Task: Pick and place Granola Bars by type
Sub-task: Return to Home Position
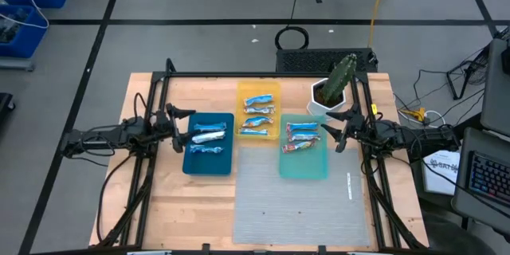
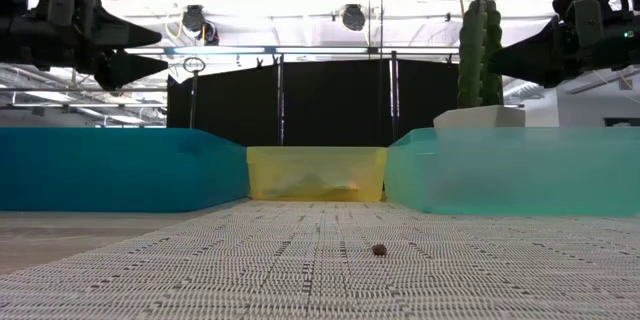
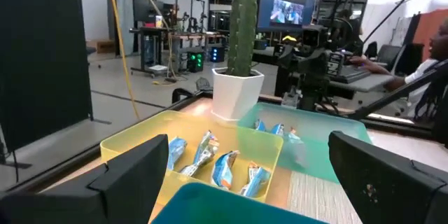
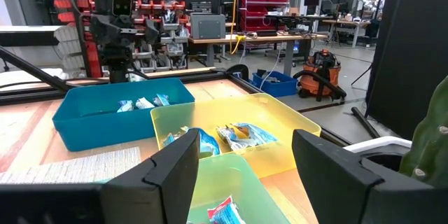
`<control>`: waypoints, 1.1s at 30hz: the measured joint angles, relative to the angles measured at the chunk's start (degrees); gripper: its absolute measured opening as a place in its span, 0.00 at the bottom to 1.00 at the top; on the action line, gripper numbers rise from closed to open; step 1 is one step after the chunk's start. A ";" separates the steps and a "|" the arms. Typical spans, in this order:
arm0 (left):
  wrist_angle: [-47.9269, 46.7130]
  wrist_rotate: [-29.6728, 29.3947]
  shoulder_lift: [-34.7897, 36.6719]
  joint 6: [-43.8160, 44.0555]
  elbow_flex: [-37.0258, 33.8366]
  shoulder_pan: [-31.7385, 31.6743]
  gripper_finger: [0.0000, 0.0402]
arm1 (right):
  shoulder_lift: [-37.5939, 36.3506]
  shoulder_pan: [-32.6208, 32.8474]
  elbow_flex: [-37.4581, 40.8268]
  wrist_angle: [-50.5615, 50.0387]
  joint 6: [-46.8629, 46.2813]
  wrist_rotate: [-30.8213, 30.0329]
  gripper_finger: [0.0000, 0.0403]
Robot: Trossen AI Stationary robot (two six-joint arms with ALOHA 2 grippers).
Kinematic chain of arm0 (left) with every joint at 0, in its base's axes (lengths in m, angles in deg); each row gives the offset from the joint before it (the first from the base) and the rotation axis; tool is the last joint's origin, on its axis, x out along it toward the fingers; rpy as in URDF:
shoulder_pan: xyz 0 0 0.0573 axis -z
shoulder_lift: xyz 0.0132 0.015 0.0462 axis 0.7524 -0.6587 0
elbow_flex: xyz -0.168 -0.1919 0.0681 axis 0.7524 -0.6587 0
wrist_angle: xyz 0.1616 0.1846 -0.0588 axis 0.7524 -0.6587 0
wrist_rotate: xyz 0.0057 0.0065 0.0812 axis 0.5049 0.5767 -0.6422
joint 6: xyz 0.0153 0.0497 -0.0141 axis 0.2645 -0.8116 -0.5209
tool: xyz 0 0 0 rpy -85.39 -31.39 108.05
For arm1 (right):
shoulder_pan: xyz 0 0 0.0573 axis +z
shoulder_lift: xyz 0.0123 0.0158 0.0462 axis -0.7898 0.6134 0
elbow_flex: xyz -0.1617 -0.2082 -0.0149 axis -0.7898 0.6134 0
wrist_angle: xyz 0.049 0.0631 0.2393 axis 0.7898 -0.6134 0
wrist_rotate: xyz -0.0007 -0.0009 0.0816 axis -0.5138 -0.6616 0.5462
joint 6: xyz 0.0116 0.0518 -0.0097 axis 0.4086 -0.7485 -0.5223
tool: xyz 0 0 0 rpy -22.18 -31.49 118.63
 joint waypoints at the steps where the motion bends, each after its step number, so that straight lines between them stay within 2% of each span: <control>1: 0.12 -0.02 0.00 0.18 0.00 0.00 0.98 | 0.00 -0.01 0.00 0.00 0.00 0.00 0.55; 33: 1.51 -0.02 0.00 0.11 -0.09 0.00 0.98 | 0.00 0.00 0.00 -0.01 0.00 -0.01 0.55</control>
